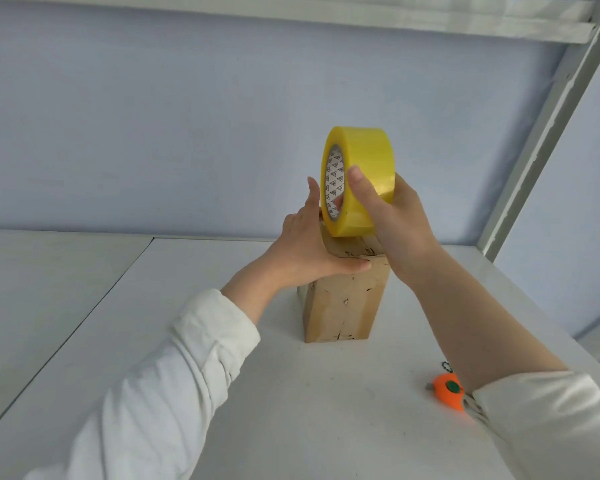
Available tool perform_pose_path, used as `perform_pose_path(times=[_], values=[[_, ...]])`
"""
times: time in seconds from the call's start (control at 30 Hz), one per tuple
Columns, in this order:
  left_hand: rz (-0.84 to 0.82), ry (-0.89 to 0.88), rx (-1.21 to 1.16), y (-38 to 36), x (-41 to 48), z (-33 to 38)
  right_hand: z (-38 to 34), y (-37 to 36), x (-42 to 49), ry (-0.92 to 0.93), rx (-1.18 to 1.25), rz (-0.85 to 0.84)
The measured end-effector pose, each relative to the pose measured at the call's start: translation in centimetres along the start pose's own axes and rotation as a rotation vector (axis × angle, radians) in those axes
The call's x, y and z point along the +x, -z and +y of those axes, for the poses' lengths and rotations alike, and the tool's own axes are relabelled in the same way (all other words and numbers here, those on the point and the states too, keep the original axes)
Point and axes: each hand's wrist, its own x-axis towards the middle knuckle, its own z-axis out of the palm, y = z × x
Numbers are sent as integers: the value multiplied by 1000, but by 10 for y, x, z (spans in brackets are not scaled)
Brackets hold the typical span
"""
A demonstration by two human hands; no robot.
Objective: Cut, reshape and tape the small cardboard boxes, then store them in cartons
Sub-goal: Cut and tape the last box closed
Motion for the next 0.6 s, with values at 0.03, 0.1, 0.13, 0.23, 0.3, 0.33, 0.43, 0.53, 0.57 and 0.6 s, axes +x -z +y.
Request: perform_pose_path(times=[0.03, 0.1, 0.13, 0.23, 0.3, 0.33, 0.43, 0.53, 0.57, 0.6], values=[[-7, 7, 14, 1, 2, -2, -4, -2, 0, -1, -11, 13], [-34, 32, 44, 1, 3, -4, -14, -2, -8, -12, 11, 56], [-40, 35, 61, 2, 4, -3, -21, 0, -14, -29, 40, 89], [-50, 23, 186, 2, 6, -3, -41, 13, -45, -94, 15, 124], [-51, 3, 239, 3, 5, -4, -48, 25, -68, -168, -57, 118], [-48, 1, 245, 3, 4, -4, -49, 30, -79, -210, -106, 109], [-52, 0, 266, 2, 2, -2, -39, 35, -106, -323, -233, 76], [-94, 18, 304, 5, 1, 4, -21, 31, -123, -384, -228, 48], [-134, 31, 325, 8, 1, 5, -16, 30, -125, -387, -203, 49], [-182, 44, 361, 11, 1, 7, -14, 29, -125, -390, -174, 52]])
